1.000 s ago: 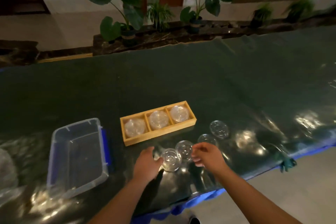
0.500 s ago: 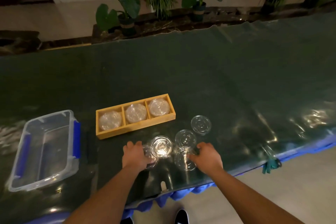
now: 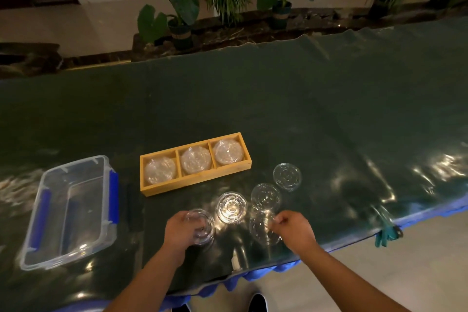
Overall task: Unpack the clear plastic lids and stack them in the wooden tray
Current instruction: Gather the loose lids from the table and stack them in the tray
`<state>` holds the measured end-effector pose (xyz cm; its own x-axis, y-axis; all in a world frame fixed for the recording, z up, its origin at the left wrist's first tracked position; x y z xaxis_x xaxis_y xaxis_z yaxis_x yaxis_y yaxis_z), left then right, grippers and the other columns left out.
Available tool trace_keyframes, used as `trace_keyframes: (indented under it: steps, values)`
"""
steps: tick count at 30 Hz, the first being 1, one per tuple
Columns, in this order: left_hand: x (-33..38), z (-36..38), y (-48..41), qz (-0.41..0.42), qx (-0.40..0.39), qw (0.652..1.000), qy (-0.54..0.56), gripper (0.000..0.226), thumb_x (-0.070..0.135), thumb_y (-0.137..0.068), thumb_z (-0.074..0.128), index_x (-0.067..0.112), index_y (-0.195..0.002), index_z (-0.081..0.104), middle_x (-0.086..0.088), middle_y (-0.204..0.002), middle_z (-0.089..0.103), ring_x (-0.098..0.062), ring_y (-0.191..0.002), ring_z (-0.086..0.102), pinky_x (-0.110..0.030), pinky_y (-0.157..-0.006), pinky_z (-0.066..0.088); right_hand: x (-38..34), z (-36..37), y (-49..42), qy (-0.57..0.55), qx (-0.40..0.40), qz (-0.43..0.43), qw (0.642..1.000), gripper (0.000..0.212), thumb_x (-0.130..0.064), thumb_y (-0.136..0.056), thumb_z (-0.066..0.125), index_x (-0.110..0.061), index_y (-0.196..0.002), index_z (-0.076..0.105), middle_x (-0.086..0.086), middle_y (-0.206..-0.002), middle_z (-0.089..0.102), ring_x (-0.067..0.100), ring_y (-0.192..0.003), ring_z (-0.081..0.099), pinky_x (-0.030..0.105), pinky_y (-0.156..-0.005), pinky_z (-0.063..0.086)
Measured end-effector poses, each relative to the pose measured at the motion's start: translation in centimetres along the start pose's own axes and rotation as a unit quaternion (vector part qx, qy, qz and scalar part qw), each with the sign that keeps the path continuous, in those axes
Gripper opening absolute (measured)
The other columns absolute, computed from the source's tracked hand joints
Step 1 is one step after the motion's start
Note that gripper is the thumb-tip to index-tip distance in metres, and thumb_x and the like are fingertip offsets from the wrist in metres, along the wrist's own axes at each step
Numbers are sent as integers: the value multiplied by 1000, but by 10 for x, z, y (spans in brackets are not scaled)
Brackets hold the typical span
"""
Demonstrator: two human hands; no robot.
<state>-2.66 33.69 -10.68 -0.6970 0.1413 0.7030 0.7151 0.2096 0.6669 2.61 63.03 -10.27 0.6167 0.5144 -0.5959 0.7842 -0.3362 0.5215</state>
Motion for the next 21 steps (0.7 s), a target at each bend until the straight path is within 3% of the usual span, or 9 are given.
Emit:
trace_keyframes:
  steps: [1,3,6,10,12,14,17,21]
  values:
    - [1,-1,-1,-1,-7,1000,18,20,-5,-80,78,11,-91,72,-9,-75,77,-22,-58,74,-31,-49,57,-1,-4,0,-64,-2,2,998,19,-25,-83,75,-20,-67,67,-4,-62,66,17,-61,62,29,-58,51]
    - [4,0,-1,-9,-29,998,53,22,-6,-81,77,8,-97,71,-18,-89,77,-32,-73,75,-39,-64,60,-9,-19,-6,-136,31,-4,990,15,-21,-85,72,-18,-71,71,-2,-59,67,13,-51,58,25,-47,49]
    - [8,3,2,-29,-60,991,120,22,-8,-87,70,7,-102,65,-26,-103,73,-45,-93,73,-57,-86,59,-28,-39,-25,-118,97,-3,988,17,-29,-87,71,-20,-74,69,-2,-66,69,15,-62,64,29,-60,55]
    - [10,5,9,-29,-74,985,156,21,-4,-91,68,7,-109,63,-26,-112,71,-45,-102,71,-55,-81,60,-36,-29,-50,-14,64,47,997,25,-33,-89,66,-18,-68,63,11,-92,70,32,-89,69,35,-80,54]
    - [8,4,12,-33,-77,984,160,22,-4,-91,68,7,-110,62,-27,-112,71,-44,-99,72,-54,-80,61,-36,-19,-54,33,60,50,996,19,-31,-87,64,-13,-87,71,17,-110,65,35,-100,66,35,-86,52]
    - [6,0,13,-41,-72,982,168,23,-6,-90,67,7,-109,62,-28,-111,72,-44,-98,72,-54,-81,61,-35,-12,-54,46,76,51,995,33,-26,-85,64,-8,-113,67,18,-124,58,35,-104,64,33,-86,49]
    - [1,-5,13,-51,-60,980,182,22,-8,-91,65,5,-109,62,-30,-112,71,-48,-104,70,-60,-89,58,-37,-5,-51,38,101,46,993,50,-22,-81,70,-8,-126,54,18,-129,56,38,-111,61,36,-91,49]
    - [-2,-11,11,-57,-51,979,191,21,-10,-91,63,2,-108,62,-31,-107,72,-49,-102,70,-65,-96,54,-37,-5,-53,16,107,50,993,56,-25,-77,75,-11,-128,57,16,-124,63,36,-114,61,40,-94,52]
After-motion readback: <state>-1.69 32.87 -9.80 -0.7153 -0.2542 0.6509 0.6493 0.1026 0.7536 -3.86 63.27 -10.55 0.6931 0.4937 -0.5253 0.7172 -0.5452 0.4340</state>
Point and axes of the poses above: each hand's wrist, its own y-axis away from the middle knuckle, its own z-axis out of the palm, x = y × z, the point moved 3 cm from there along -y, towards the middle knuckle
